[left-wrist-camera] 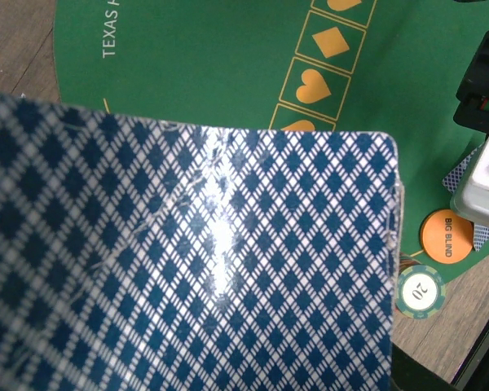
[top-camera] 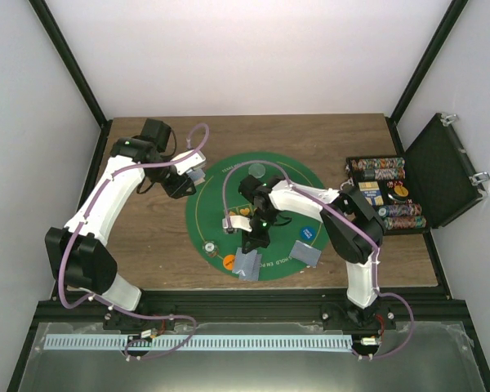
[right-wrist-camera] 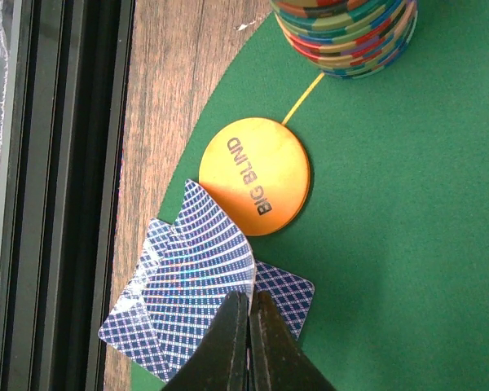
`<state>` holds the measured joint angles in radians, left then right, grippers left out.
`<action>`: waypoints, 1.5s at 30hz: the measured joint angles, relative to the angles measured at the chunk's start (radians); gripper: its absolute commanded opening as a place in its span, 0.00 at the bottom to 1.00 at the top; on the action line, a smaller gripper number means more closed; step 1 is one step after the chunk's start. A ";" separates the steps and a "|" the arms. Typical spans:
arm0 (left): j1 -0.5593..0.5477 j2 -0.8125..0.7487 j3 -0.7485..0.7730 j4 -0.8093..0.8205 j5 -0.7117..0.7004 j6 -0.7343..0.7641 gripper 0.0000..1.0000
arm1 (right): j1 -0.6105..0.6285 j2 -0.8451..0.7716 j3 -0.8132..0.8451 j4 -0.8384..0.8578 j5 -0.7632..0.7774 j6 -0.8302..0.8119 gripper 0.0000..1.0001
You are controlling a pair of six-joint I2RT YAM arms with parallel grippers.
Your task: Distribute texas hold em gaming equipment
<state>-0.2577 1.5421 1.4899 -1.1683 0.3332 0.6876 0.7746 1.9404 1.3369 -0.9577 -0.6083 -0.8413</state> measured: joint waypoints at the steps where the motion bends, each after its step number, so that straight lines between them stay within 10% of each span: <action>1: 0.000 0.000 0.000 0.000 0.000 0.000 0.45 | 0.000 0.000 0.000 0.001 -0.001 -0.004 0.01; 22: 0.000 0.000 0.000 0.000 0.000 0.000 0.45 | 0.002 -0.007 -0.092 0.047 -0.018 -0.019 0.02; 30: 0.000 0.000 0.000 0.000 -0.001 0.000 0.45 | 0.002 -0.013 -0.096 0.095 0.016 -0.005 0.36; 38: 0.000 0.000 0.000 0.000 -0.001 0.000 0.45 | 0.002 -0.097 -0.097 0.156 0.038 0.036 0.46; 45: 0.000 0.000 0.000 -0.001 0.001 0.003 0.46 | -0.072 -0.302 -0.114 0.336 -0.017 0.251 0.84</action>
<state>-0.2577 1.5421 1.4899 -1.1694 0.3340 0.6903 0.7025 1.6386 1.2232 -0.6212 -0.6250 -0.5900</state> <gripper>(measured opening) 0.459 0.678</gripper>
